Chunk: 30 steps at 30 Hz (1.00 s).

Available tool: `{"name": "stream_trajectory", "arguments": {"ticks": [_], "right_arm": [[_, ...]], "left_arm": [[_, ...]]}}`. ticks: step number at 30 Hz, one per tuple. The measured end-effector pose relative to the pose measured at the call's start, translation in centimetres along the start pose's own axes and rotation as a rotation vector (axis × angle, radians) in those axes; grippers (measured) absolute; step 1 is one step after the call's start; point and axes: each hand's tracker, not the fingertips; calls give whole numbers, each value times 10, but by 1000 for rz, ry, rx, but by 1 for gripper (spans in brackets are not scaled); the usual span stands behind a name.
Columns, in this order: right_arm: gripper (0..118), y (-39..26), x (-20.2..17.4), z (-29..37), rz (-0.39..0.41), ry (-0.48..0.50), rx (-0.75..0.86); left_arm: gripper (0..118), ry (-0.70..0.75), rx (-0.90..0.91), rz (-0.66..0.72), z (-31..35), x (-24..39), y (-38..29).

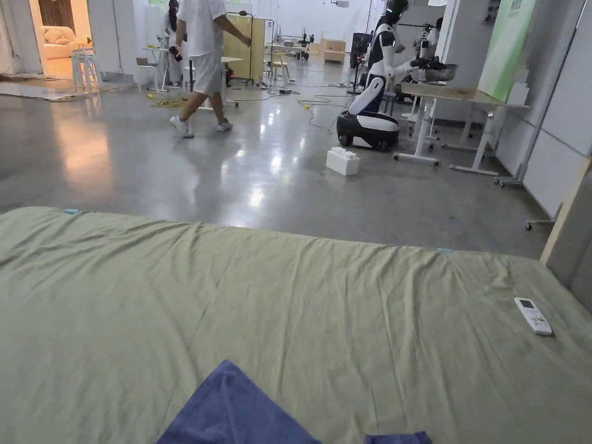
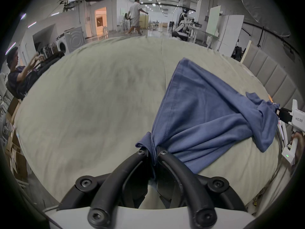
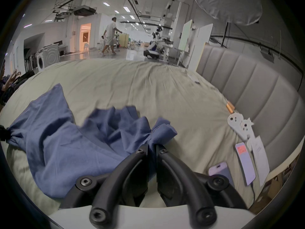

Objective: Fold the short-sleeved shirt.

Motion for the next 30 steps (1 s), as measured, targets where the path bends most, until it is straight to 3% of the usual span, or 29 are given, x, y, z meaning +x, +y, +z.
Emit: {"name": "stream_trajectory", "arguments": {"ticks": [7, 8, 9, 10, 11, 12, 13, 14, 18, 19, 21, 22, 23, 24, 25, 26, 30], "right_arm": [[10, -11, -3, 1, -4, 2, 4], [13, -8, -3, 5, -6, 6, 22], [20, -4, -2, 12, -17, 3, 60], [35, 2, -2, 18, -29, -8, 91], [62, 8, 0, 23, -47, -7, 128], [82, 14, 1, 30, -66, 1, 165], [92, 21, 1, 38, -83, 9, 212], [97, 30, 1, 48, -88, 17, 256], [97, 66, -8, 85, -70, 50, 425], [96, 75, -12, 94, -63, 51, 461], [79, 88, -19, 111, -78, 61, 520], [63, 92, -22, 118, -78, 60, 553], [36, 96, -26, 125, -70, 54, 578], [18, 101, -31, 132, -40, 28, 613], [13, 104, -34, 138, -31, 23, 642], [13, 103, -36, 140, -61, 42, 623], [1, 105, -45, 146, -81, 49, 643]], "left_arm": [[9, 5, -4, 0, 2, 7, 5], [14, 9, 4, -9, 6, 8, 8], [24, 22, 22, -25, 6, 8, 12], [43, 31, 56, -36, 11, 9, 16], [70, 23, 97, -43, 18, 11, 21], [82, 9, 134, -47, 24, 13, 27], [89, 1, 182, -54, 32, 17, 34], [91, -6, 221, -64, 40, 22, 41], [91, -42, 414, -96, 59, 41, 68], [90, -50, 463, -107, 67, 47, 74], [82, -63, 553, -127, 83, 65, 82], [74, -61, 583, -134, 89, 72, 86], [57, -58, 619, -144, 95, 78, 88], [40, -43, 655, -156, 100, 85, 89], [23, -35, 685, -164, 101, 90, 89], [13, -26, 711, -172, 103, 95, 89], [3, -1, 752, -167, 116, 114, 85]]}}
